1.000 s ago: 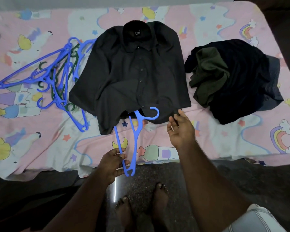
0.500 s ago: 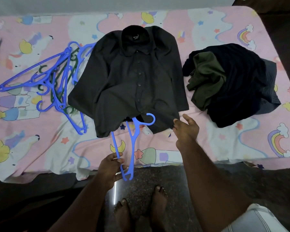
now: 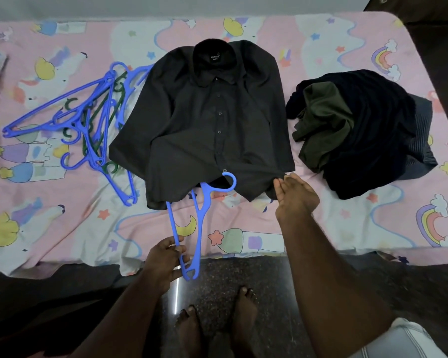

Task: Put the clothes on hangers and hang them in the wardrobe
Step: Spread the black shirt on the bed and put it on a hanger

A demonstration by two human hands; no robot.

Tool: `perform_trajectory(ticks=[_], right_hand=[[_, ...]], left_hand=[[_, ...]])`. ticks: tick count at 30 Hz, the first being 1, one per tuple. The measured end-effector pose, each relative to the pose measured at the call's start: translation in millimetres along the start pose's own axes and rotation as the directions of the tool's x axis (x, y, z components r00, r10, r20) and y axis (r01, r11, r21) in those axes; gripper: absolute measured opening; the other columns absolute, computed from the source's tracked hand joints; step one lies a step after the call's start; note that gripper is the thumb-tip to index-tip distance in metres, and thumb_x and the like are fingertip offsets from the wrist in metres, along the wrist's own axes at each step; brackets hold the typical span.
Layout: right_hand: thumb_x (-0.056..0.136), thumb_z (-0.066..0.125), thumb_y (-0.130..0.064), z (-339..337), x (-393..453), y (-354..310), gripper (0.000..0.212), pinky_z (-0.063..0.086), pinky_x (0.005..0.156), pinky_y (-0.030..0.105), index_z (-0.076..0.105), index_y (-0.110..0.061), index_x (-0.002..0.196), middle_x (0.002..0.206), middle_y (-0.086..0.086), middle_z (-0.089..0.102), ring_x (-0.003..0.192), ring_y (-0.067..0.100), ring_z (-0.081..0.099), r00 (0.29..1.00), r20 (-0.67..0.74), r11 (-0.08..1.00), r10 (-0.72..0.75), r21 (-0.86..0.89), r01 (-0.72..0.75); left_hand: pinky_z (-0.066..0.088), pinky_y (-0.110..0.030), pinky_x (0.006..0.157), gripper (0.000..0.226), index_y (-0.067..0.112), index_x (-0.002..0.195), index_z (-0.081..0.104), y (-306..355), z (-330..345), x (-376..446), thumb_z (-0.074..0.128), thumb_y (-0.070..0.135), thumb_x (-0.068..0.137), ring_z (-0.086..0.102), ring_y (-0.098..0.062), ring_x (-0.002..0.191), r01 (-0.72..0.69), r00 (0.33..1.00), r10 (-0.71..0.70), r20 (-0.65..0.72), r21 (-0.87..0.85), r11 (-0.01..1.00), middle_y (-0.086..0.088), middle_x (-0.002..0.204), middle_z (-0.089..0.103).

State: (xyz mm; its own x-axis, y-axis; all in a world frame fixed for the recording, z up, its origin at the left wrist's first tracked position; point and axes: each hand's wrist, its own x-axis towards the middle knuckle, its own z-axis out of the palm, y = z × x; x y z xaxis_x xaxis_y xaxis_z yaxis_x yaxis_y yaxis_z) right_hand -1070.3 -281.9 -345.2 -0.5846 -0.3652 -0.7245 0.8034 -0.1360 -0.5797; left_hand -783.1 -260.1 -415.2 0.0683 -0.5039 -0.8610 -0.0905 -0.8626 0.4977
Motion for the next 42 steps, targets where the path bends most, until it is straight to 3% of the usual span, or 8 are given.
perform_trajectory(ticks=[4,7,12,17,20,32,36,42], right_hand=[[0.103,0.03,0.002,-1,7,0,0.032,0.048,0.1,0.042,0.053,0.014,0.122,0.119,0.028,0.054,0.1,0.039,0.06,1.0,0.021,0.993,0.018,0.114,-0.02],[0.105,0.029,-0.005,-1,17,3,0.031,0.052,0.101,0.04,0.058,0.005,0.101,0.112,0.022,0.06,0.086,0.031,0.067,0.999,0.002,0.99,0.048,0.131,-0.048],[0.098,0.048,0.008,7,12,5,0.014,0.063,0.069,0.033,0.062,0.007,0.097,0.098,0.023,0.067,0.07,0.028,0.074,0.999,-0.01,0.989,0.036,0.143,-0.034],[0.092,0.06,0.01,17,-7,0,0.012,0.063,0.071,0.029,0.063,0.008,0.104,0.091,0.019,0.067,0.063,0.019,0.073,1.0,-0.013,0.988,0.013,0.151,-0.011],[0.093,0.059,0.011,22,-8,-3,0.019,0.063,0.07,0.029,0.062,0.01,0.112,0.093,0.018,0.066,0.075,0.022,0.071,0.999,-0.004,0.982,0.036,0.187,-0.035],[0.093,0.06,0.009,17,-30,5,0.007,0.063,0.071,0.03,0.064,0.006,0.097,0.092,0.016,0.067,0.062,0.018,0.073,0.998,-0.004,0.987,0.064,0.151,-0.063],[0.094,0.059,0.009,9,-32,0,0.007,0.062,0.078,0.033,0.064,0.004,0.096,0.096,0.016,0.067,0.072,0.021,0.073,0.998,0.006,0.988,0.066,0.138,-0.066],[0.095,0.057,0.008,11,-35,-6,0.008,0.063,0.073,0.031,0.063,0.004,0.099,0.095,0.016,0.066,0.062,0.016,0.074,0.996,0.039,0.981,0.074,0.175,-0.08]], left_hand=[[0.057,-0.039,0.066,0.023,0.011,0.117,0.065,-2,-10,6,0.052,0.001,0.101,0.064,-0.029,0.079,0.011,0.999,-0.011,-0.042,0.008,1.0,-0.016,0.099,0.064],[0.058,-0.04,0.067,0.022,0.012,0.116,0.065,-4,-7,6,0.051,0.001,0.101,0.063,-0.029,0.078,0.009,0.999,-0.008,-0.046,0.018,1.0,-0.016,0.098,0.064],[0.059,-0.038,0.06,0.02,0.014,0.108,0.064,-3,5,4,0.052,0.001,0.101,0.063,-0.029,0.073,0.003,0.999,-0.002,-0.052,0.016,1.0,-0.018,0.092,0.062],[0.057,-0.039,0.065,0.021,0.013,0.107,0.064,-7,8,2,0.051,-0.001,0.1,0.062,-0.03,0.074,0.005,0.995,-0.004,-0.096,0.011,1.0,-0.017,0.092,0.063],[0.058,-0.039,0.067,0.02,0.012,0.109,0.064,-9,11,-2,0.051,-0.001,0.1,0.063,-0.029,0.071,0.022,0.995,-0.021,-0.098,0.003,1.0,-0.016,0.09,0.063],[0.061,-0.042,0.067,0.017,0.009,0.11,0.06,-4,70,-13,0.051,-0.001,0.1,0.063,-0.025,0.069,0.069,0.998,-0.069,0.008,-0.137,0.988,-0.016,0.085,0.067],[0.06,-0.046,0.078,0.016,0.006,0.113,0.058,2,82,-14,0.05,0.0,0.101,0.063,-0.027,0.08,0.078,0.997,-0.071,0.042,-0.201,0.976,-0.019,0.097,0.067],[0.059,-0.053,0.085,0.019,0.01,0.116,0.059,2,97,-3,0.051,0.001,0.101,0.063,-0.024,0.079,0.097,0.995,-0.093,0.029,-0.206,0.974,-0.015,0.092,0.062]])
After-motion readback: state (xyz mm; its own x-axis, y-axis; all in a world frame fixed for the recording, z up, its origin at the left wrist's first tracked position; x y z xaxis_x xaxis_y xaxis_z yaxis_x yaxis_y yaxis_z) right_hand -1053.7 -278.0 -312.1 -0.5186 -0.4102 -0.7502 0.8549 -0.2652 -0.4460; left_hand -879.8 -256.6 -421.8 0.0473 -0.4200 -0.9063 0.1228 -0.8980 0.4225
